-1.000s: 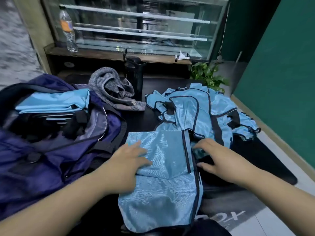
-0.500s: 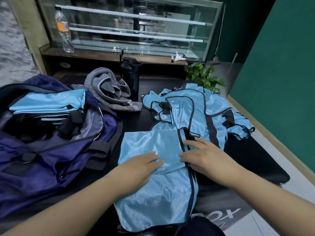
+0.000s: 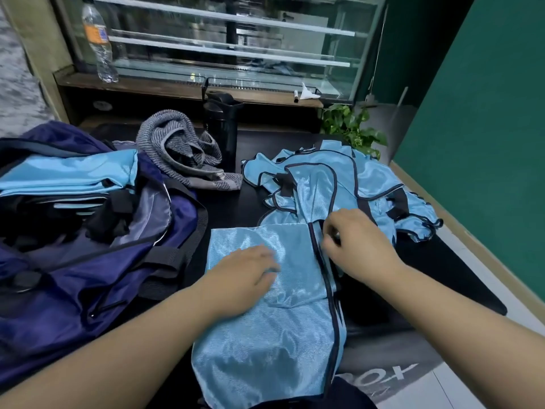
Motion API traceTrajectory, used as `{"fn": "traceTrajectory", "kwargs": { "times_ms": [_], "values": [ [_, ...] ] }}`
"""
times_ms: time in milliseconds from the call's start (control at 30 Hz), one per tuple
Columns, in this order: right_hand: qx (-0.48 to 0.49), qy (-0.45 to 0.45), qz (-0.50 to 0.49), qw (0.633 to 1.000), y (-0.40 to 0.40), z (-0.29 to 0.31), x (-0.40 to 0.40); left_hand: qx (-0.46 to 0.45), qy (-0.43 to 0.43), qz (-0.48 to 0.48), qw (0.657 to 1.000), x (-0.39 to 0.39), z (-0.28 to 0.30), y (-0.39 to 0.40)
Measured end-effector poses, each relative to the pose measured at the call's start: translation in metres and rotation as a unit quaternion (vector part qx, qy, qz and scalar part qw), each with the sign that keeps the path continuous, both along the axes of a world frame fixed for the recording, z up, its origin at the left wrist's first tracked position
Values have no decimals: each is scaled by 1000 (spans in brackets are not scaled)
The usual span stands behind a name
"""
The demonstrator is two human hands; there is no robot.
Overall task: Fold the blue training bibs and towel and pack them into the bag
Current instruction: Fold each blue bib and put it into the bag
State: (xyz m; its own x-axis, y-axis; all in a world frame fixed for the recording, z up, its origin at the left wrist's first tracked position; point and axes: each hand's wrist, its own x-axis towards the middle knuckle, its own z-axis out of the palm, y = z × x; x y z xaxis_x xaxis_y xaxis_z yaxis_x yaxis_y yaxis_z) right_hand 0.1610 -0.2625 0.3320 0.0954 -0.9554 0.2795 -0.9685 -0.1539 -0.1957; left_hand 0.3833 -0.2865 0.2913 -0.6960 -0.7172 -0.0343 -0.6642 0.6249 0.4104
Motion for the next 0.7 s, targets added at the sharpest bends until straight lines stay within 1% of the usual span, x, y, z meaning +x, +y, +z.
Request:
{"fn": "traceTrajectory", "kwargs": {
  "times_ms": [67,133,200,300,400,467,600,700],
  "values": [
    [54,33,-78,995,-12,-2,0,-17,-16,18,1000,-15,-5,-3],
    [99,74,-90,988,-18,-8,-2,-25,-18,25,999,-33,-10,-3],
    [101,105,-88,985,-22,-16,-4,-39,-25,16,999,-49,-16,-4],
    [69,108,-97,987,-28,-27,-9,-65,-63,3,996,-57,-28,-7],
    [-12,90,-71,993,-34,-35,-15,-81,-92,0,992,-56,-35,-9],
    [-60,100,-63,991,-37,-39,-23,-92,-103,-1,990,-57,-36,-9],
    [-112,126,-53,984,-38,-28,-33,-89,-106,-7,990,-57,-34,-9],
    [-112,139,-68,982,-39,-26,-33,-86,-97,-13,991,-57,-34,-9]
  ]
}}
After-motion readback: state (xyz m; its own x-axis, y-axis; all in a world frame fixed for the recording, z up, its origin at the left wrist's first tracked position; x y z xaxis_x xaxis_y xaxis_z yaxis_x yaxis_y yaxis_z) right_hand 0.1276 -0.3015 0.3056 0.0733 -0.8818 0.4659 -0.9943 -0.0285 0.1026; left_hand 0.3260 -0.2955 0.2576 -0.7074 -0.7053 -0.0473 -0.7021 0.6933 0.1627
